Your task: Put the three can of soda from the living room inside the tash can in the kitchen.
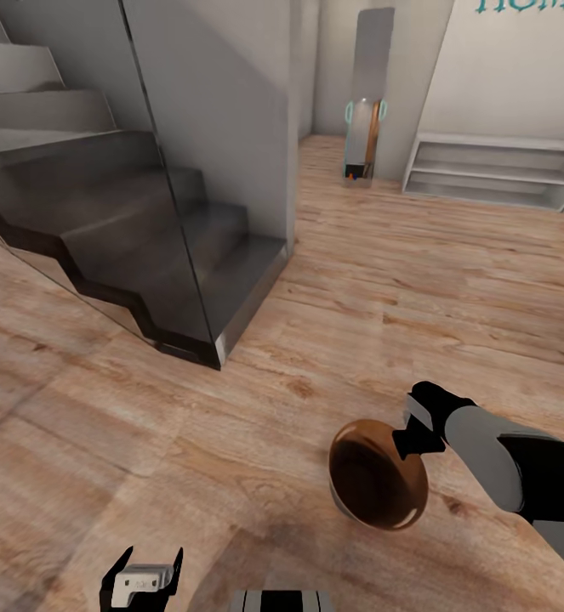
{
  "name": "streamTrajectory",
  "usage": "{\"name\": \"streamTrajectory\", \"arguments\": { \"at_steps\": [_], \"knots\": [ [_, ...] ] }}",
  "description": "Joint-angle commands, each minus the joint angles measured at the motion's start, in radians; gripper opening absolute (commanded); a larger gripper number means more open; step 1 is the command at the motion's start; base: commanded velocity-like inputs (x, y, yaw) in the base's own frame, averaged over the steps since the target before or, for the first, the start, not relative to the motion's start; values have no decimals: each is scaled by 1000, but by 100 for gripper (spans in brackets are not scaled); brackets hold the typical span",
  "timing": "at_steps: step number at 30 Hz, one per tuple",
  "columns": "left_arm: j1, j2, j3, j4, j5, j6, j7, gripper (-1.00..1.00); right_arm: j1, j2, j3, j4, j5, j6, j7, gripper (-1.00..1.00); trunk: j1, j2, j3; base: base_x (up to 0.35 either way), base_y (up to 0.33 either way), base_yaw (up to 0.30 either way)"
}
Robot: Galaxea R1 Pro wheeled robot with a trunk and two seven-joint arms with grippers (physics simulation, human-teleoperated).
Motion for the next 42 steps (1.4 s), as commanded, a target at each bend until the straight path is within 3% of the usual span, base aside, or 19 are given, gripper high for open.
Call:
{"name": "streamTrajectory", "arguments": {
  "at_steps": [1,24,29,33,42],
  "knots": [
    [0,0,0,1,0,0,0,100,0,0,-15,0,-14,0,1,-100,-4,7,3,0,0,0],
    [-2,0,1,3,-6,31,0,100,28,5,-15,0,-18,-21,2,-100,-92,168,75,0,0,0],
    [-2,0,2,6,-7,97,-10,100,41,1,-15,2,-17,-81,5,-100,-111,203,91,0,0,0],
    [-4,0,5,25,-4,173,-68,100,43,-1,-16,9,-17,-91,18,-100,-127,231,104,0,0,0],
    [-5,0,4,33,-4,210,-92,100,60,-3,-16,5,-16,-89,38,-100,-161,294,132,0,0,0]
  ]
}}
